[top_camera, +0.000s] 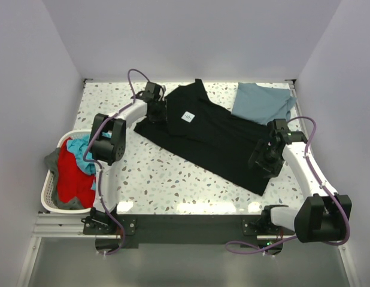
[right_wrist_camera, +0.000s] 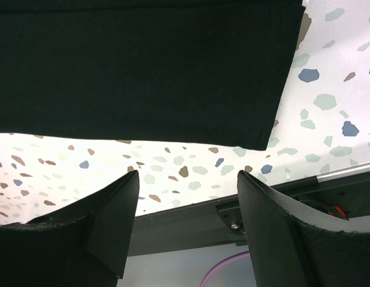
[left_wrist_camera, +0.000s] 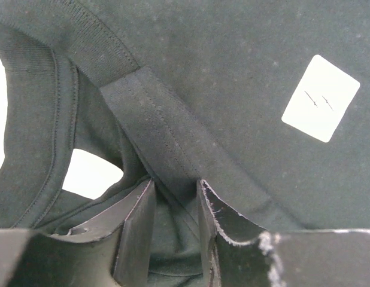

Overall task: Fold and stack the t-shirts
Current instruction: Fold the tshirt

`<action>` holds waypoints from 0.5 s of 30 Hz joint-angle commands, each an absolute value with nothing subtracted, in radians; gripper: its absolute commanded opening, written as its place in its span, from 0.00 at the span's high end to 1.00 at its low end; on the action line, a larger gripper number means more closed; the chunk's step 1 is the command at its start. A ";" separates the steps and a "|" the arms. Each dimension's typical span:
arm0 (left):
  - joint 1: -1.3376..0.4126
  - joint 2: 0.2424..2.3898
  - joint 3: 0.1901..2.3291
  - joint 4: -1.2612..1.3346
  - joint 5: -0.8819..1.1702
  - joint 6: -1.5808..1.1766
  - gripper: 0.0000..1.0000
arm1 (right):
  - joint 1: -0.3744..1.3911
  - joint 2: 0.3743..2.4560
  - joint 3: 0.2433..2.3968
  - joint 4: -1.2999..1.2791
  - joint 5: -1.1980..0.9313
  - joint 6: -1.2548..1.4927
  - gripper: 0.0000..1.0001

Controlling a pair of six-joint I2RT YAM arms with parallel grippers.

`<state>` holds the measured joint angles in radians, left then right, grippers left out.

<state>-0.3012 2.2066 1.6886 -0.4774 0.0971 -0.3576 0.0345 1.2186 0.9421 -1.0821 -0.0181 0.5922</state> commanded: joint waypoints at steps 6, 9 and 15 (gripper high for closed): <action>-0.295 2.207 1.715 -0.417 0.144 -0.380 0.72 | 0.038 1.204 0.937 -1.074 -0.032 0.606 0.30; -0.296 2.207 1.718 -0.416 0.150 -0.383 0.77 | 0.040 1.204 0.936 -1.074 -0.032 0.606 0.30; -0.296 2.192 1.723 -0.413 0.160 -0.397 0.86 | 0.038 1.201 0.933 -1.074 -0.032 0.606 0.30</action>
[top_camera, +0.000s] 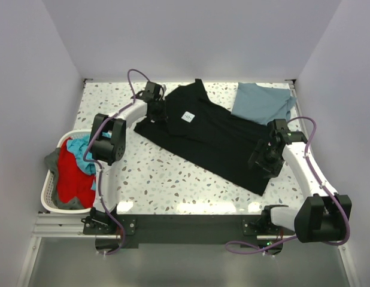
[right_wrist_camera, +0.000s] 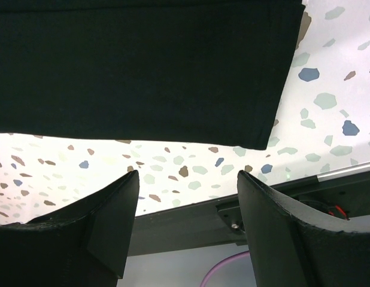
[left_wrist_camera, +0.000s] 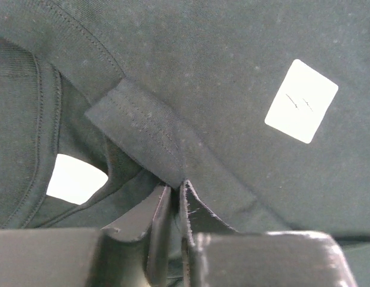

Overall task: Fold and stack the t-shirts
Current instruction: Fold the tshirt

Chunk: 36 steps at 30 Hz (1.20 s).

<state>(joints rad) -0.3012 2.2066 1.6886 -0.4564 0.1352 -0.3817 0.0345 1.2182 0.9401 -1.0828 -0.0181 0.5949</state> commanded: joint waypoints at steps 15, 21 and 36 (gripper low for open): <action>-0.301 2.201 1.807 -0.387 0.264 -0.495 1.00 | 0.040 1.206 0.922 -1.069 -0.035 0.606 0.30; -0.305 2.252 1.851 -0.405 0.288 -0.497 1.00 | 0.040 1.206 0.922 -1.069 -0.035 0.606 0.30; -0.313 2.200 1.769 -0.423 0.235 -0.459 0.49 | 0.038 1.209 0.920 -1.063 -0.047 0.611 0.30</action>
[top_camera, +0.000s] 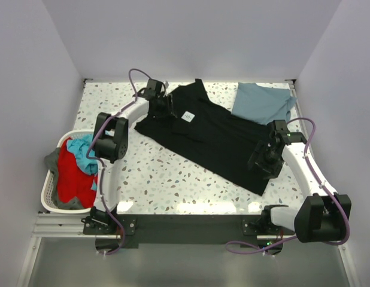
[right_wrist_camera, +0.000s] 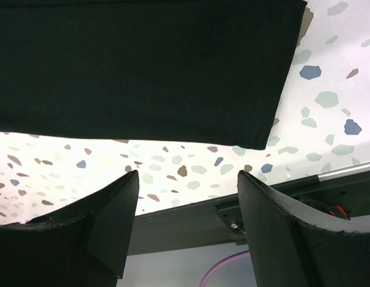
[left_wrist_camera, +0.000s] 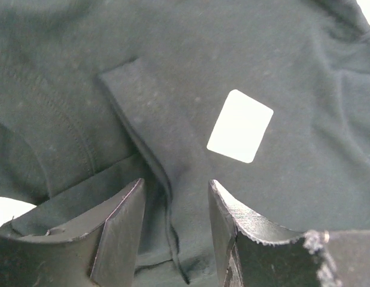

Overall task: Fold and stack the t-shirts
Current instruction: Fold the tshirt

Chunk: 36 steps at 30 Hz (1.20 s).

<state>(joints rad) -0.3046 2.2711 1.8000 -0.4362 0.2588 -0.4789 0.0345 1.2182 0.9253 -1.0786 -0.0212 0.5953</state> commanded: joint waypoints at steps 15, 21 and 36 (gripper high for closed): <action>-0.350 2.011 1.496 -0.339 0.209 -0.482 0.51 | 0.040 1.213 0.907 -1.037 -0.072 0.617 0.30; -0.357 2.046 1.528 -0.373 0.219 -0.476 0.51 | 0.038 1.206 0.900 -1.039 -0.074 0.615 0.30; -0.390 2.069 1.520 -0.373 0.221 -0.472 0.55 | 0.040 1.187 0.897 -1.046 -0.071 0.617 0.30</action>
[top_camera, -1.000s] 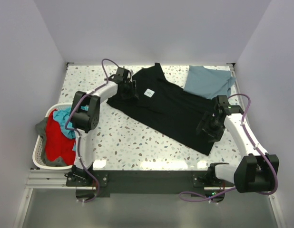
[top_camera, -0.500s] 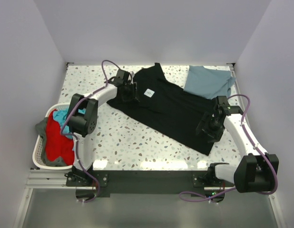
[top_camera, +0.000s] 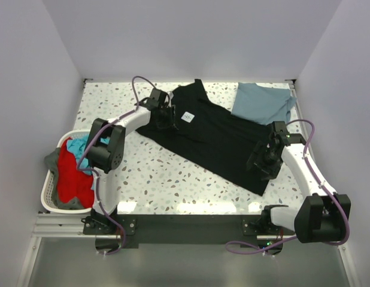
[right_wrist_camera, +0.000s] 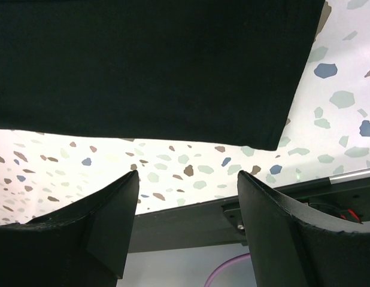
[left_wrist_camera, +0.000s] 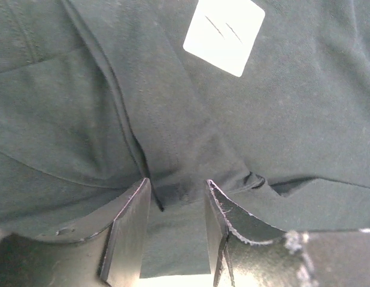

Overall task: Fold and stack the t-shirts
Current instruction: Fold the tshirt

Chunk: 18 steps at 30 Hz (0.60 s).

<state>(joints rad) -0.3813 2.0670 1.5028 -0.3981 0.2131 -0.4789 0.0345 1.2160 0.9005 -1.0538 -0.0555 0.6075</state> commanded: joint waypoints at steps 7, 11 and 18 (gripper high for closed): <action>-0.397 2.086 1.528 -0.391 0.212 -0.469 0.56 | 0.040 1.177 0.887 -1.052 -0.069 0.618 0.30; -0.406 2.077 1.528 -0.403 0.181 -0.460 0.56 | 0.038 1.167 0.882 -1.052 -0.069 0.620 0.30; -0.420 2.062 1.513 -0.406 0.129 -0.453 0.57 | 0.040 1.163 0.877 -1.054 -0.068 0.621 0.30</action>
